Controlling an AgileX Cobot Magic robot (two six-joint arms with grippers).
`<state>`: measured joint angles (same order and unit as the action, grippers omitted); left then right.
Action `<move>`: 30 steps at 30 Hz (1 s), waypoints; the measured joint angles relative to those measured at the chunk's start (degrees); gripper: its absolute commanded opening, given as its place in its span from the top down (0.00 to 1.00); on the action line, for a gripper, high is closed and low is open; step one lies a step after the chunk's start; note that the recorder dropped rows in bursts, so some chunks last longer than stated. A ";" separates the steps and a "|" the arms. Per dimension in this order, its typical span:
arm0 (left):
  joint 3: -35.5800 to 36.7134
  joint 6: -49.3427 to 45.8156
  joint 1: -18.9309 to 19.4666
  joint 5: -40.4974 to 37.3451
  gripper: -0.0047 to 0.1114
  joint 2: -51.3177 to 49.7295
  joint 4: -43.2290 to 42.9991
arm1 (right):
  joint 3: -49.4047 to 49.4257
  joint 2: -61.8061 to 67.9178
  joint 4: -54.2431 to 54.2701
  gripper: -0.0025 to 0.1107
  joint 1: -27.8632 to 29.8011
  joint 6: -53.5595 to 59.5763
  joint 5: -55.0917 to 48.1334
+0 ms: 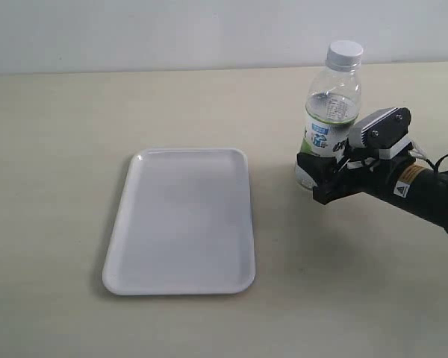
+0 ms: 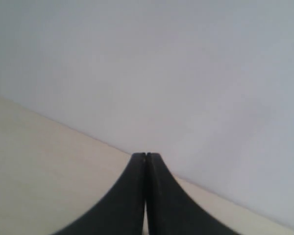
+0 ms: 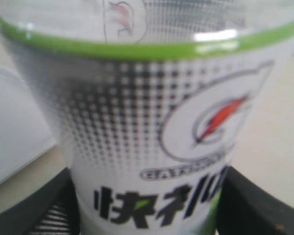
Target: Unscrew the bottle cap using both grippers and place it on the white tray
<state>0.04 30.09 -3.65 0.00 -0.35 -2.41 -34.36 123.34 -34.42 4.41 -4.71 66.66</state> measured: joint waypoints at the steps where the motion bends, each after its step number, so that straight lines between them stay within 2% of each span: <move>1: 0.12 1.17 0.00 1.48 0.94 0.00 0.00 | 0.00 0.00 0.00 0.98 0.00 0.00 0.00; 6: 0.12 3.15 0.00 14.07 0.94 0.00 0.14 | 0.00 -0.50 -0.12 0.98 0.00 -0.31 -0.71; 12: 0.12 4.74 0.00 18.61 0.94 0.00 -0.29 | 0.00 -3.46 -0.50 0.98 0.00 -1.87 -5.82; 18: 0.12 9.19 0.00 29.71 0.94 -3.19 -12.25 | 0.00 -4.68 -0.37 0.98 0.00 -3.19 -9.10; 21: -1.04 9.25 0.00 32.45 0.94 -11.45 -14.40 | -0.48 -4.68 -1.13 0.98 0.00 -3.42 -9.95; 24: -4.13 9.13 0.00 37.69 0.94 -24.18 -17.64 | -1.12 -4.68 -2.15 0.98 0.00 -3.53 -10.59; 30: -19.17 16.48 0.00 44.03 0.94 -51.96 -34.74 | -1.24 -5.00 -2.99 0.98 0.00 -3.56 -11.34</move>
<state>-19.13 46.58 -3.65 44.03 -52.30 -37.14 -35.59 118.35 -37.41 4.41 -8.27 55.32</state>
